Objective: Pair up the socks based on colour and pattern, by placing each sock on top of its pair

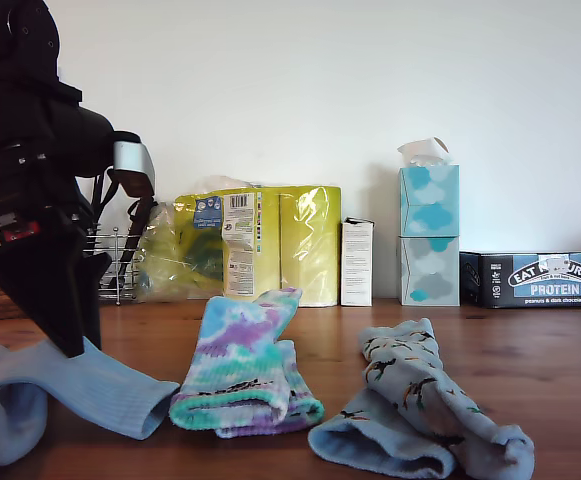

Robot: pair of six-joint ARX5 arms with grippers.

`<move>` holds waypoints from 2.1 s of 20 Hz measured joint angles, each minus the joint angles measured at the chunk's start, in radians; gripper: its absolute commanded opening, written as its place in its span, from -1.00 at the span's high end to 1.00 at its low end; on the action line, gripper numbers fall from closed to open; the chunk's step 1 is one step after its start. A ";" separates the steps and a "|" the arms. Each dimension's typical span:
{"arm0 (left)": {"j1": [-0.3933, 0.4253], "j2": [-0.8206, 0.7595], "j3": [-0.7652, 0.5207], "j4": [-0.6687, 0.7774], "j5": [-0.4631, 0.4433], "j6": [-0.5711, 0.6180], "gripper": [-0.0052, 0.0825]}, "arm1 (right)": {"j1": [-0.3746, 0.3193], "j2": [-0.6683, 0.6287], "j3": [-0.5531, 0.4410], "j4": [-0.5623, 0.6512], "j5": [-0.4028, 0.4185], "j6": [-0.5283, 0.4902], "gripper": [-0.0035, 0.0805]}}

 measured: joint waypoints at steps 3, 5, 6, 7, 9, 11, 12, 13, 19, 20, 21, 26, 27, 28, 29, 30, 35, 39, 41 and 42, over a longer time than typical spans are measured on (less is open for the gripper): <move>0.000 0.000 0.000 -0.022 -0.006 0.000 0.13 | 0.000 0.000 0.000 0.000 0.000 -0.003 0.95; 0.000 0.000 0.000 -0.029 -0.014 0.000 0.58 | 0.000 0.000 0.000 0.000 0.000 -0.019 0.95; 0.000 0.000 0.000 -0.037 -0.017 0.000 0.81 | 0.000 0.000 0.000 0.000 0.000 -0.022 0.95; 0.000 0.000 0.000 -0.050 -0.017 0.000 0.95 | 0.000 0.000 0.000 0.000 0.000 -0.022 0.95; -0.001 0.000 0.000 -0.063 -0.021 -0.007 0.93 | 0.000 0.000 0.000 0.000 0.000 -0.026 0.95; -0.008 0.000 0.000 -0.056 -0.050 -0.055 0.93 | 0.000 0.000 0.000 0.000 0.000 -0.030 0.95; -0.013 0.000 0.000 -0.045 -0.069 -0.098 0.93 | 0.000 0.000 0.000 -0.002 0.000 -0.038 0.95; -0.018 0.000 0.002 -0.034 -0.091 -0.153 0.93 | 0.000 0.000 0.000 -0.003 0.000 -0.045 0.95; -0.020 -0.104 0.064 -0.023 -0.113 -0.517 0.93 | 0.000 0.000 0.000 -0.023 0.000 -0.051 0.95; -0.020 -0.149 0.066 -0.029 -0.107 -0.578 0.93 | 0.000 0.000 0.000 -0.023 0.000 -0.051 0.95; -0.019 -0.188 0.070 -0.035 -0.096 -0.632 0.93 | 0.000 0.000 0.000 -0.023 0.000 -0.051 0.95; -0.036 -0.257 0.075 -0.087 -0.075 -0.899 0.93 | 0.000 0.000 0.000 -0.038 0.000 -0.051 0.95; -0.045 -0.275 0.075 -0.101 -0.075 -0.951 0.93 | 0.000 0.000 0.000 -0.041 0.000 -0.051 0.95; -0.053 -0.307 0.075 -0.119 -0.075 -0.998 0.93 | 0.000 0.000 0.000 -0.043 0.000 -0.051 0.95; -0.059 -0.350 0.075 -0.136 -0.074 -1.041 0.93 | 0.000 0.000 0.000 -0.045 0.000 -0.051 0.95; -0.067 -0.403 0.075 -0.151 -0.071 -1.086 0.93 | 0.000 0.000 0.000 -0.045 -0.001 -0.051 0.95; -0.127 -0.572 0.075 -0.218 -0.068 -1.287 0.93 | 0.000 0.000 0.000 -0.045 -0.004 -0.051 0.95; -0.151 -0.566 0.071 -0.216 -0.109 -1.368 0.93 | 0.000 0.000 0.000 -0.045 -0.005 -0.052 0.95; -0.156 -0.571 0.030 -0.197 -0.146 -1.378 0.93 | 0.000 0.000 0.000 -0.045 -0.006 -0.052 0.95; -0.156 -0.577 -0.007 -0.167 -0.161 -1.395 0.93 | 0.000 0.000 0.000 -0.045 -0.007 -0.052 0.95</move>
